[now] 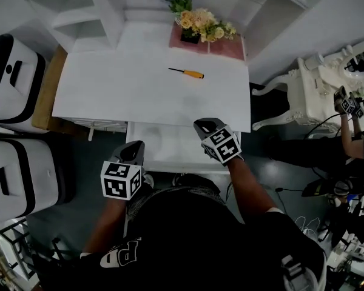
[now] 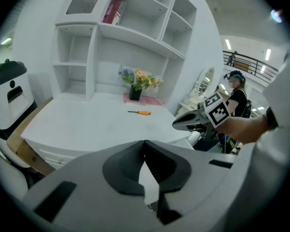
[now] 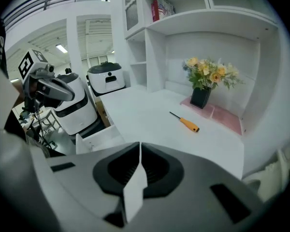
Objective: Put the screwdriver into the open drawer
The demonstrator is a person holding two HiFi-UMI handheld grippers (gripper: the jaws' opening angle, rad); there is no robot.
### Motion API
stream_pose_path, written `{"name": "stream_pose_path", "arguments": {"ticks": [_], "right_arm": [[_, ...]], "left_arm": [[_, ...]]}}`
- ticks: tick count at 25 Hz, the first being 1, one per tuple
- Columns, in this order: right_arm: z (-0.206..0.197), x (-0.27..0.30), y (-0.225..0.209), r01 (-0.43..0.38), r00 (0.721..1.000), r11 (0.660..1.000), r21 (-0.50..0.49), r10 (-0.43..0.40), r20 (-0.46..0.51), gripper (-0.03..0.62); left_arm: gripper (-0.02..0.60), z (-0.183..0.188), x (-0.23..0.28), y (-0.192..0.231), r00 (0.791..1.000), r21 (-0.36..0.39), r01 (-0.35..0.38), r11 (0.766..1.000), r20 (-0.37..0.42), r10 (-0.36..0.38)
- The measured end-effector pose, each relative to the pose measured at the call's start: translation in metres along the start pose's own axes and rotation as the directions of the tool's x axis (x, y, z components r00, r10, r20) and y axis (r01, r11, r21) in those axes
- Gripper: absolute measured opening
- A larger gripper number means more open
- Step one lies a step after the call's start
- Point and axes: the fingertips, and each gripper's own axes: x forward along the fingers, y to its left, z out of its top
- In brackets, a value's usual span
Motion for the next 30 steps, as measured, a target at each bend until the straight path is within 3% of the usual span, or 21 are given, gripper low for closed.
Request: {"name": "stream_pose_path", "arguments": {"ticks": [13,24,30], "right_arm": [[0.014,0.036,-0.044,-0.014,1.0,0.995,-0.104,0.011,-0.03,0.055],[0.035,0.055,-0.081,-0.006,1.0,0.982,-0.187,0.001,-0.031,0.058],[0.039,0.074,-0.1,0.037,0.998,0.964,-0.264,-0.05,-0.041,0.058]], "left_arm": [[0.011,0.002,0.009,0.007,0.995,-0.073,-0.096,0.993,0.012,0.097],[0.011,-0.005,0.023,0.003,0.993,-0.1,-0.121,0.988,-0.025,0.119],[0.011,-0.012,0.025,0.007,0.992,-0.103,-0.127,0.987,-0.036,0.124]]}}
